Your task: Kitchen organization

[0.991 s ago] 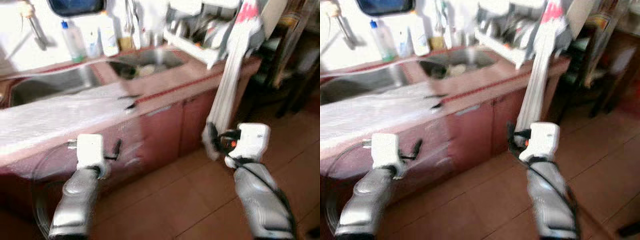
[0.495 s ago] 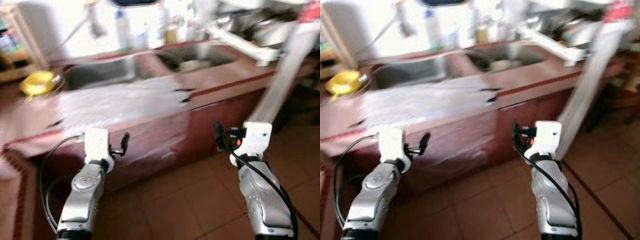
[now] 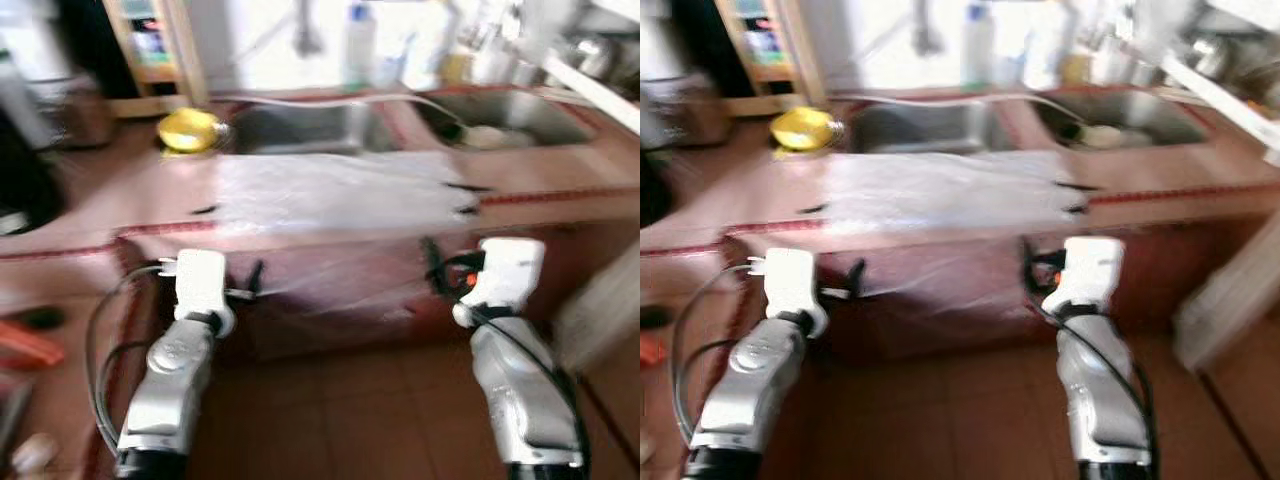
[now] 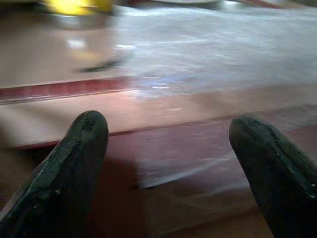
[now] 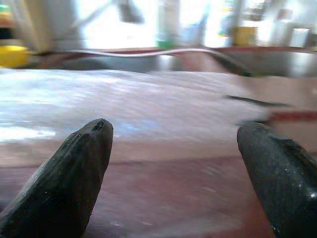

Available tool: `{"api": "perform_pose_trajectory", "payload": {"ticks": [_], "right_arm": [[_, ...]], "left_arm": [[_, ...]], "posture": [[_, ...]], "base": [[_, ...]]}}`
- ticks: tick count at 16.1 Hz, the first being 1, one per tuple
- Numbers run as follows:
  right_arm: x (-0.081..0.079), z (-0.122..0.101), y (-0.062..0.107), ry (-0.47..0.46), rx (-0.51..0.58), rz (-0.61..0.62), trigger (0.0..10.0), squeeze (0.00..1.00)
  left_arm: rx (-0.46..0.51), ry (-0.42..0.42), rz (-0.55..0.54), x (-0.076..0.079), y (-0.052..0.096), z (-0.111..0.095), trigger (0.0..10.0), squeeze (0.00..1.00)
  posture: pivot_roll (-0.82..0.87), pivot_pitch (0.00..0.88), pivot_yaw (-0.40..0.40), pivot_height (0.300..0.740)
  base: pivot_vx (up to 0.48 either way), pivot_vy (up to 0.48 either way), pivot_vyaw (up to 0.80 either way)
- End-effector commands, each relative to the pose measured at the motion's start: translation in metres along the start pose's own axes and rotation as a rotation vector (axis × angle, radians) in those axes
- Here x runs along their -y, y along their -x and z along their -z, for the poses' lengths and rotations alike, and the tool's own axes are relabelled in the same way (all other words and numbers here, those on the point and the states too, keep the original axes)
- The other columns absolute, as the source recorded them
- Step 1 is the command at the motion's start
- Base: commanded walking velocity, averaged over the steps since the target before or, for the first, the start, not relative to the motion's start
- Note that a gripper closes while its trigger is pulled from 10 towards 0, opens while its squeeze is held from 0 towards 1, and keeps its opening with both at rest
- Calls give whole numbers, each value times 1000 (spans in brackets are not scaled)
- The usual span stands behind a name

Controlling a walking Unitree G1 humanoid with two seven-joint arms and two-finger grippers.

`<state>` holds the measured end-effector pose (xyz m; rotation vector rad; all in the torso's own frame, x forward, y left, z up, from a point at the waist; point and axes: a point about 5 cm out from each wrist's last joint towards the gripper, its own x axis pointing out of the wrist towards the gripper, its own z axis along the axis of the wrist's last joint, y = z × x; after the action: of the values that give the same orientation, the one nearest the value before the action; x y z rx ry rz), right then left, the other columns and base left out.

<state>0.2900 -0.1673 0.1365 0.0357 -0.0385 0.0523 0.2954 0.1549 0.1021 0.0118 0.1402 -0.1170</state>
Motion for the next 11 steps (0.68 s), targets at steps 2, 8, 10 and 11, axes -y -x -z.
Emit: {"api": "perform_pose_trajectory", "payload": {"ticks": [2, 8, 10, 11], "right_arm": [[6, -1, -1, 19, 1, 15, 10000, 0], [1, -3, -5, 23, 16, -15, 10000, 0], [0, -4, -5, 18, 21, -19, 10000, 0], [-1, -4, -6, 18, 24, -21, 10000, 0]], "left_arm": [[-11, 2, 9, 4, -2, 3, 10000, 0], [16, -8, 33, 6, -4, -1, 10000, 0], [34, 11, 39, 6, -4, -5, 10000, 0], [36, 12, 43, 6, -5, -6, 10000, 0]], "posture": [[-111, 3, 21, 740], [-101, 0, 14, 740], [-98, 0, 12, 740], [-97, 0, 11, 740]], "base": [[0, 0, 800], [0, 0, 533], [0, -152, 0], [0, -304, 0]]}}
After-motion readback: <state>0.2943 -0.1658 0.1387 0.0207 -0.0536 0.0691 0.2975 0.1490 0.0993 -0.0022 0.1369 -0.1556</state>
